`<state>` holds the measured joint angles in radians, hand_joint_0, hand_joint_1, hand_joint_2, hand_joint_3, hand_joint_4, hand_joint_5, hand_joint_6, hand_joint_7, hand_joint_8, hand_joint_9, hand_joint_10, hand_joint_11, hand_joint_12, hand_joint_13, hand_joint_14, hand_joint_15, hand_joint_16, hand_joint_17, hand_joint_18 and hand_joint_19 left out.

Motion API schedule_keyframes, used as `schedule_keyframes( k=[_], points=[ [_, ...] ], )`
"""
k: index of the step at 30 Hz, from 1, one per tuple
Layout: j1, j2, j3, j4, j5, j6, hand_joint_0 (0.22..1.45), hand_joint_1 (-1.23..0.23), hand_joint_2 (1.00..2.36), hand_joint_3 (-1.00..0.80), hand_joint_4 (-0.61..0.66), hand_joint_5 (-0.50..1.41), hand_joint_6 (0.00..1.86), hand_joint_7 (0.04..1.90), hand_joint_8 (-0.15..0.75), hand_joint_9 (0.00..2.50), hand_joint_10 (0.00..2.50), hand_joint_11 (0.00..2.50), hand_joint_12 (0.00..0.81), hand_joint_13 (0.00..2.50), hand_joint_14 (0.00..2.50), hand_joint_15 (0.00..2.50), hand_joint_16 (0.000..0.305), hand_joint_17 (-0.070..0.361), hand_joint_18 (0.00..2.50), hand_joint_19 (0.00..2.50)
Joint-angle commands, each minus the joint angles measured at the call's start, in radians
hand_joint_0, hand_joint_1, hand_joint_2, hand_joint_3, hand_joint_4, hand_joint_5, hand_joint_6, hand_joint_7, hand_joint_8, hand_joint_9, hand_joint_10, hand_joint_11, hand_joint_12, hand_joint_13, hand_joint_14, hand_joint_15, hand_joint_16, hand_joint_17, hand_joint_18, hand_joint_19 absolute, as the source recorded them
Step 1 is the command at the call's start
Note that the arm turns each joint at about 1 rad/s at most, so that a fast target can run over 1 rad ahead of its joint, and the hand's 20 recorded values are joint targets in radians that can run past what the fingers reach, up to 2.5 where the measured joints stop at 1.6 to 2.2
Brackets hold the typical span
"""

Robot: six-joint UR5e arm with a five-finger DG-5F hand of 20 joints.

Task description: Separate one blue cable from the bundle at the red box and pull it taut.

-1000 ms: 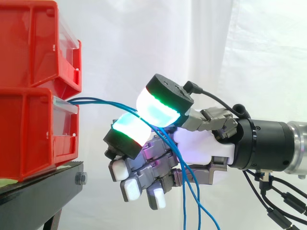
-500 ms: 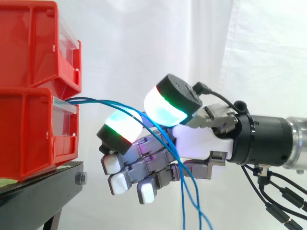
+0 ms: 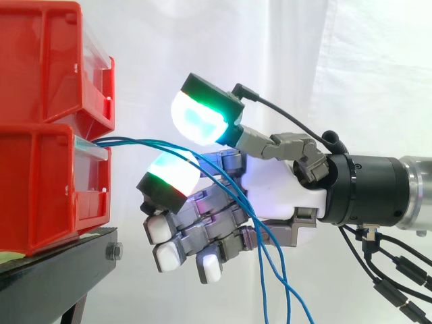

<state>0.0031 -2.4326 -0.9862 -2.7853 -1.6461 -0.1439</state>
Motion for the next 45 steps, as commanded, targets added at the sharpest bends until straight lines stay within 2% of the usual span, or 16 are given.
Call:
schedule_keyframes(
  k=[1,7,13,14,16,18,20,22,23,24,28,35,40,45],
  points=[
    [-0.002,0.000,0.001,-0.002,-0.001,0.000,0.64,-0.59,1.01,-0.42,0.18,-0.17,0.84,1.05,0.374,0.85,0.02,0.74,0.410,0.77,0.02,0.50,0.053,0.118,0.90,0.69],
    [-0.003,0.000,0.000,-0.003,-0.001,-0.002,0.67,-0.75,1.01,-0.39,0.19,-0.18,0.86,1.05,0.376,0.82,0.02,0.76,0.413,0.76,0.02,0.50,0.053,0.120,0.91,0.67],
    [-0.002,0.000,-0.005,-0.003,-0.001,-0.005,0.75,-0.85,1.00,-0.50,0.14,-0.19,0.88,0.98,0.356,0.81,0.02,0.79,0.405,0.77,0.02,0.49,0.053,0.118,0.91,0.62],
    [-0.002,0.000,-0.005,-0.003,-0.003,-0.005,0.76,-0.87,1.00,-0.50,0.14,-0.19,0.88,0.99,0.358,0.87,0.02,0.84,0.404,0.78,0.02,0.49,0.052,0.118,0.92,0.60],
    [-0.002,0.000,-0.005,-0.003,-0.003,-0.005,0.76,-0.88,1.00,-0.50,0.15,-0.19,0.88,0.98,0.356,0.90,0.02,0.87,0.401,0.78,0.02,0.48,0.052,0.117,0.92,0.59],
    [-0.002,0.000,-0.005,-0.002,-0.003,-0.005,0.68,-0.89,1.00,-0.50,0.18,-0.18,0.88,1.03,0.357,0.93,0.02,0.89,0.398,0.79,0.02,0.49,0.052,0.116,0.92,0.61],
    [-0.002,0.000,-0.005,-0.003,-0.003,-0.005,0.55,-0.90,1.00,-0.50,0.19,-0.18,0.88,1.01,0.371,0.93,0.02,0.86,0.411,0.78,0.02,0.48,0.054,0.122,0.94,0.60],
    [-0.003,0.000,-0.005,-0.003,-0.003,-0.005,0.51,-0.83,1.00,-0.50,0.19,-0.16,0.87,1.03,0.390,0.98,0.02,0.83,0.421,0.77,0.02,0.45,0.057,0.127,0.95,0.60],
    [-0.002,0.000,-0.005,-0.003,-0.005,-0.005,0.51,-0.80,1.00,-0.50,0.20,-0.16,0.87,1.04,0.395,1.00,0.02,0.82,0.420,0.76,0.01,0.45,0.057,0.128,0.95,0.61],
    [-0.002,0.000,-0.005,-0.003,-0.005,-0.005,0.51,-0.65,1.00,-0.50,0.19,-0.15,0.86,1.05,0.400,1.04,0.02,0.79,0.419,0.77,0.02,0.45,0.057,0.128,0.97,0.62],
    [-0.002,0.000,-0.005,-0.003,-0.012,-0.014,0.56,-0.53,1.00,-0.50,0.19,-0.14,0.84,1.06,0.396,1.07,0.02,0.78,0.413,0.79,0.02,0.46,0.055,0.123,0.97,0.66],
    [-0.003,0.000,-0.003,-0.002,-0.014,-0.022,0.64,-0.61,1.00,-0.49,0.15,-0.13,0.83,1.13,0.399,1.10,0.02,0.83,0.409,0.78,0.02,0.47,0.054,0.122,0.97,0.69],
    [-0.003,0.001,-0.003,-0.003,-0.014,-0.023,0.64,-0.70,1.01,-0.37,0.17,-0.13,0.84,1.20,0.408,1.10,0.02,0.83,0.417,0.78,0.02,0.48,0.055,0.125,0.97,0.69],
    [-0.003,0.001,-0.002,-0.003,-0.014,-0.022,0.64,-0.77,1.01,-0.31,0.18,-0.15,0.86,1.16,0.406,1.06,0.02,0.85,0.423,0.77,0.02,0.48,0.056,0.125,0.96,0.68]
  ],
)
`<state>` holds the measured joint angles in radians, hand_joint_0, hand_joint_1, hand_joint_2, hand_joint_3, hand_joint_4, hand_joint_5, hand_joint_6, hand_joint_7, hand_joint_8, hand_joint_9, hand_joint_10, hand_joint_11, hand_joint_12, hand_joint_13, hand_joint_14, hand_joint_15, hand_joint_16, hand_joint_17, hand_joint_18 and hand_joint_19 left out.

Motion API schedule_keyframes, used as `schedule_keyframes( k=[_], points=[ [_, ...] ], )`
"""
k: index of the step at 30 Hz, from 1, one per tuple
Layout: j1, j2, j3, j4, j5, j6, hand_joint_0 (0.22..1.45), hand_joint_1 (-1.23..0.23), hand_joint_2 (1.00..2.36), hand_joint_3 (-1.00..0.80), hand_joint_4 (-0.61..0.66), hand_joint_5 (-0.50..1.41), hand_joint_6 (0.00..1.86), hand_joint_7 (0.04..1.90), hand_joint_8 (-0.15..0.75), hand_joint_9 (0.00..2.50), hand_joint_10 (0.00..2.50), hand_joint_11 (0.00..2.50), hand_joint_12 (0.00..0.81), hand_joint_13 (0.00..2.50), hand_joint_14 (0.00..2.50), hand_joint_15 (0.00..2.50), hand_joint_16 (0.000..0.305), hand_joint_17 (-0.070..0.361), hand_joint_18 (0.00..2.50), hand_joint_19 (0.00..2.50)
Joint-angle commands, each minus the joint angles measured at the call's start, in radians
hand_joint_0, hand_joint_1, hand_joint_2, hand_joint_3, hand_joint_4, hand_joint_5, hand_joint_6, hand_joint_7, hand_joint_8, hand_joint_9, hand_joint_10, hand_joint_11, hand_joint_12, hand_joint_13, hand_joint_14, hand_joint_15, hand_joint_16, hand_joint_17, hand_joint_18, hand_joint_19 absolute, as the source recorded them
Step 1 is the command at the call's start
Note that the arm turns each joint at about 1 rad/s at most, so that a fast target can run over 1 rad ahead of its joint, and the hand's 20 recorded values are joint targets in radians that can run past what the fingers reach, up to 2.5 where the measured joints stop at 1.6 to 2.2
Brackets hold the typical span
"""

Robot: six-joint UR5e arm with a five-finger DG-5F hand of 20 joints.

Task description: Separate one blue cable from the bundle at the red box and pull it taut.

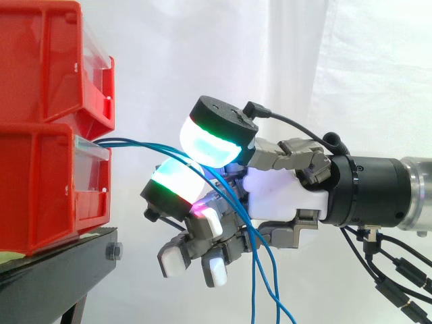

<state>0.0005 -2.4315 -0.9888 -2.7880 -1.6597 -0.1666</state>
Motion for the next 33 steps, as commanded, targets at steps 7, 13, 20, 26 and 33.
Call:
schedule_keyframes(
  k=[7,13,20,26,33],
  points=[
    [-0.004,0.012,0.001,-0.004,0.000,0.001,0.70,-0.90,1.00,-0.50,0.20,-0.17,0.88,1.09,0.394,1.00,0.02,0.90,0.421,0.74,0.02,0.47,0.056,0.126,0.95,0.65],
    [-0.005,0.017,0.001,-0.058,0.000,-0.010,0.57,-0.77,1.00,-0.50,0.21,-0.17,0.88,1.09,0.398,1.05,0.02,0.91,0.418,0.76,0.02,0.47,0.056,0.126,0.98,0.68],
    [-0.007,0.017,0.001,-0.070,0.000,-0.011,0.62,-0.47,1.00,-0.50,0.17,-0.14,0.87,1.17,0.404,1.14,0.02,0.91,0.416,0.80,0.02,0.48,0.054,0.122,1.01,0.70],
    [-0.008,0.017,0.001,-0.085,0.000,-0.011,0.63,-0.62,1.01,-0.33,0.20,-0.14,0.88,1.18,0.412,1.13,0.02,0.93,0.419,0.80,0.02,0.49,0.055,0.124,1.01,0.70],
    [-0.010,0.017,0.001,-0.084,0.000,-0.014,0.64,-0.79,1.02,-0.22,0.16,-0.16,0.90,1.18,0.413,1.09,0.02,0.97,0.426,0.78,0.02,0.49,0.056,0.126,1.00,0.69]
  ],
)
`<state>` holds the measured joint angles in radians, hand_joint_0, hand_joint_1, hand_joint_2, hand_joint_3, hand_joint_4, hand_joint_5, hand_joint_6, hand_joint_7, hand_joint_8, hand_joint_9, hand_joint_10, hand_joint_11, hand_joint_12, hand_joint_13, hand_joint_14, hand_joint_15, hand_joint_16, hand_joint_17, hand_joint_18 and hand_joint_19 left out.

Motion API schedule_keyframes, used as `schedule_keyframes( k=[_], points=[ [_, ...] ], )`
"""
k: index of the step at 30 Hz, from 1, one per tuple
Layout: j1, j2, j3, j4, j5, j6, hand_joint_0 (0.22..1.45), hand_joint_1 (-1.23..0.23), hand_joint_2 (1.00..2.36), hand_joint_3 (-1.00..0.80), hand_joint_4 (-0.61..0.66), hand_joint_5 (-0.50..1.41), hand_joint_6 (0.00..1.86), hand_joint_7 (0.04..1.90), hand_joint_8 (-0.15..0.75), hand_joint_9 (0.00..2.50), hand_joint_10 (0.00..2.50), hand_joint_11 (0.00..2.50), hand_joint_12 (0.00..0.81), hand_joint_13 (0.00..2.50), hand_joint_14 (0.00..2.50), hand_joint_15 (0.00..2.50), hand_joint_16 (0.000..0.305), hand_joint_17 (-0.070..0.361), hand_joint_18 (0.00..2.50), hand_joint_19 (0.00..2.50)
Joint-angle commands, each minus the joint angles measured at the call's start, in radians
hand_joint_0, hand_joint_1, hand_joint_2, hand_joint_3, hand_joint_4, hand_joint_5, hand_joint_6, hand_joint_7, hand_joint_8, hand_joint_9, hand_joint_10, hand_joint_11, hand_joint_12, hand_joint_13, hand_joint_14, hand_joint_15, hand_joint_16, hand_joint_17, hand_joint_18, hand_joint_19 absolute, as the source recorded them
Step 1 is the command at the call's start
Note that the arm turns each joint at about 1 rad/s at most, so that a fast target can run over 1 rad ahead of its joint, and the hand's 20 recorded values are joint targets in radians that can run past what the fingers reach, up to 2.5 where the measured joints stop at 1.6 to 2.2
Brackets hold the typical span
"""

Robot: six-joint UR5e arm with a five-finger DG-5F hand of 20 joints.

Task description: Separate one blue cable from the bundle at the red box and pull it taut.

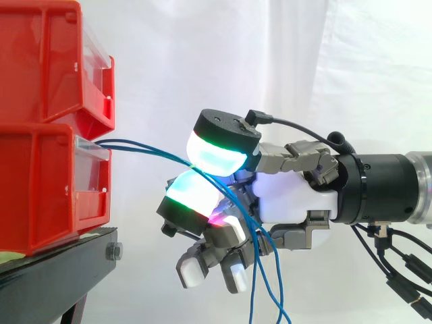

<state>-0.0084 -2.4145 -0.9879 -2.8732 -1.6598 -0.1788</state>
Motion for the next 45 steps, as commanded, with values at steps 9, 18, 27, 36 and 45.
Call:
schedule_keyframes(
  k=[9,18,27,36,45],
  points=[
    [0.001,0.018,0.002,-0.005,-0.006,-0.031,0.59,-0.60,1.00,-0.50,0.21,-0.16,0.90,1.10,0.402,1.09,0.02,0.95,0.421,0.78,0.02,0.49,0.056,0.125,0.99,0.70],
    [0.007,0.049,0.000,-0.041,-0.006,-0.056,0.61,-0.43,1.00,-0.50,0.19,-0.15,0.88,1.15,0.403,1.13,0.02,0.92,0.421,0.80,0.02,0.49,0.055,0.123,0.99,0.73],
    [0.007,0.051,-0.005,-0.043,-0.005,-0.053,0.61,-0.69,1.02,-0.23,0.20,-0.14,0.87,1.22,0.417,1.12,0.02,0.95,0.429,0.79,0.02,0.50,0.055,0.125,0.99,0.72],
    [0.008,0.051,-0.008,-0.040,0.006,-0.054,0.71,-0.83,1.00,-0.45,0.12,-0.17,0.90,1.11,0.387,1.03,0.02,0.98,0.419,0.73,0.02,0.48,0.055,0.124,0.95,0.67],
    [0.015,0.051,-0.035,-0.038,0.014,-0.051,0.75,-0.91,1.00,-0.50,0.09,-0.17,0.90,1.08,0.375,1.03,0.03,1.01,0.406,0.74,0.02,0.46,0.054,0.121,0.96,0.62]
  ],
)
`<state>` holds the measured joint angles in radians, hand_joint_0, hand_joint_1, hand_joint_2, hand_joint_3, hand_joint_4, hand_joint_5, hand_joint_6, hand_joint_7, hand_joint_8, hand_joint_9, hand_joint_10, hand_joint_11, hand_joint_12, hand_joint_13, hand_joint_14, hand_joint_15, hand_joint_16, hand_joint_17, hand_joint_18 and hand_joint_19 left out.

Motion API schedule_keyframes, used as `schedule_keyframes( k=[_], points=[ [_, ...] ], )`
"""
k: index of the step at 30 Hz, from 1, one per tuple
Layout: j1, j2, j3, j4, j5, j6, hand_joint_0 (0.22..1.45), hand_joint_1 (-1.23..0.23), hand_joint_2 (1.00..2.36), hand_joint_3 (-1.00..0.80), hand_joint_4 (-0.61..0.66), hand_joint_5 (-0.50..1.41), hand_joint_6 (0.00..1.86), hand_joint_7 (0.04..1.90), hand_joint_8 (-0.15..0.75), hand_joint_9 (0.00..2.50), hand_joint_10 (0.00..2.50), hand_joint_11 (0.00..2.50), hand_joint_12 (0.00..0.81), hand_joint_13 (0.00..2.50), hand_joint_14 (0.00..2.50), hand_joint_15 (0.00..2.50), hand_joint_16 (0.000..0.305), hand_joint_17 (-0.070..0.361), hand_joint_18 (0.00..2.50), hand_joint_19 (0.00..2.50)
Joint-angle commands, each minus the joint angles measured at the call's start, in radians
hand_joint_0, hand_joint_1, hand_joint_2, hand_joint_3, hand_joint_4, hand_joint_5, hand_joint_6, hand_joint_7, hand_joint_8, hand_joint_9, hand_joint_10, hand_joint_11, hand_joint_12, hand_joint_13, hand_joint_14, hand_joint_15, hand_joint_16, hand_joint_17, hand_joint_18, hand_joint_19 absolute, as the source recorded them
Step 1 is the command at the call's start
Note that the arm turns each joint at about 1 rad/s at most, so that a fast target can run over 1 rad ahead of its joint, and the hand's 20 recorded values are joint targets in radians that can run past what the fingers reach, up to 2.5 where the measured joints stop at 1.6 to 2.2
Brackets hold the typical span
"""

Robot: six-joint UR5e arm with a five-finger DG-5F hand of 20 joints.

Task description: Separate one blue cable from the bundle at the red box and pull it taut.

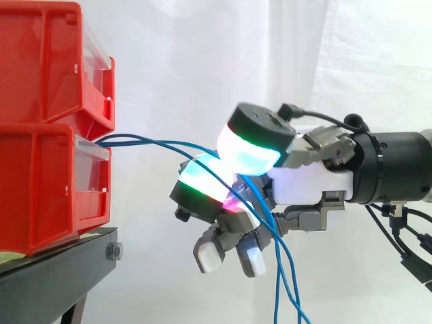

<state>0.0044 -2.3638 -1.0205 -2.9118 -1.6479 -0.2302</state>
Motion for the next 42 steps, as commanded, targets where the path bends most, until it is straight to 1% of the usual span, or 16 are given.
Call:
schedule_keyframes(
  k=[1,5,8,10,12,14,16,19,22,25,29,32,38,39,41,42],
  points=[
    [0.002,0.000,-0.003,0.000,0.002,0.002,0.76,-0.92,1.00,-0.50,0.11,-0.17,0.90,1.10,0.373,1.04,0.02,1.00,0.403,0.74,0.02,0.46,0.054,0.121,0.96,0.61],
    [0.002,0.000,-0.003,0.000,0.000,0.011,0.73,-0.96,1.00,-0.50,0.16,-0.17,0.90,1.11,0.374,1.03,0.02,1.00,0.404,0.74,0.02,0.47,0.054,0.121,0.96,0.61],
    [0.002,0.000,-0.003,0.000,0.002,0.017,0.60,-0.93,1.00,-0.50,0.18,-0.17,0.90,1.12,0.379,1.04,0.02,1.00,0.408,0.74,0.02,0.47,0.054,0.122,0.96,0.65],
    [0.002,0.000,-0.003,0.000,0.002,0.017,0.52,-0.87,1.00,-0.50,0.19,-0.17,0.90,1.09,0.396,1.06,0.02,0.99,0.426,0.76,0.02,0.48,0.058,0.130,0.98,0.64],
    [0.002,0.000,-0.003,0.000,0.002,0.019,0.50,-0.73,1.00,-0.50,0.20,-0.16,0.90,1.07,0.404,1.07,0.02,0.97,0.437,0.76,0.02,0.48,0.059,0.133,0.99,0.66],
    [0.002,0.000,-0.003,0.000,0.002,0.019,0.54,-0.55,1.00,-0.50,0.19,-0.16,0.88,1.07,0.400,1.10,0.02,0.95,0.426,0.77,0.02,0.48,0.057,0.128,0.99,0.69],
    [0.002,0.000,-0.001,0.000,-0.001,0.019,0.60,-0.48,1.00,-0.50,0.17,-0.16,0.88,1.10,0.383,1.10,0.02,0.95,0.416,0.78,0.02,0.48,0.055,0.123,0.98,0.70],
    [0.002,0.002,0.003,0.002,-0.001,0.019,0.63,-0.51,1.00,-0.50,0.16,-0.16,0.88,1.11,0.386,1.11,0.02,0.94,0.418,0.79,0.02,0.49,0.055,0.123,0.99,0.71],
    [0.002,0.000,0.008,-0.001,-0.001,0.019,0.65,-0.65,1.01,-0.42,0.17,-0.16,0.88,1.15,0.393,1.11,0.02,0.96,0.418,0.79,0.02,0.48,0.055,0.123,1.00,0.71],
    [0.002,0.000,0.013,-0.003,-0.003,0.019,0.69,-0.80,1.01,-0.36,0.12,-0.16,0.88,1.19,0.388,1.09,0.02,1.00,0.418,0.79,0.02,0.49,0.054,0.122,1.00,0.69],
    [0.002,0.000,0.014,0.000,0.000,0.019,0.77,-0.91,1.01,-0.42,0.03,-0.17,0.91,1.18,0.377,1.08,0.02,1.01,0.410,0.78,0.02,0.48,0.054,0.121,0.99,0.66],
    [0.002,0.000,0.013,-0.003,0.000,0.015,0.81,-0.95,1.00,-0.50,0.04,-0.17,0.92,1.19,0.368,1.08,0.02,1.01,0.406,0.78,0.02,0.48,0.053,0.120,0.97,0.64],
    [0.002,0.000,0.014,-0.004,-0.004,0.017,0.69,-0.97,1.00,-0.50,0.11,-0.16,0.91,1.16,0.370,1.08,0.02,1.05,0.403,0.77,0.02,0.48,0.053,0.120,0.97,0.62],
    [0.003,0.000,0.013,-0.004,-0.004,0.019,0.62,-0.96,1.00,-0.50,0.12,-0.16,0.91,1.16,0.373,1.09,0.02,1.04,0.402,0.77,0.02,0.49,0.054,0.121,0.97,0.64],
    [0.003,0.000,0.013,-0.001,-0.004,0.019,0.54,-0.93,1.00,-0.50,0.13,-0.16,0.91,1.13,0.386,1.10,0.02,1.04,0.418,0.78,0.02,0.49,0.056,0.125,0.98,0.64],
    [0.003,0.000,0.013,0.000,-0.004,0.017,0.51,-0.85,1.00,-0.50,0.15,-0.15,0.91,1.12,0.395,1.12,0.02,1.02,0.425,0.79,0.02,0.49,0.057,0.129,1.00,0.65]
  ],
)
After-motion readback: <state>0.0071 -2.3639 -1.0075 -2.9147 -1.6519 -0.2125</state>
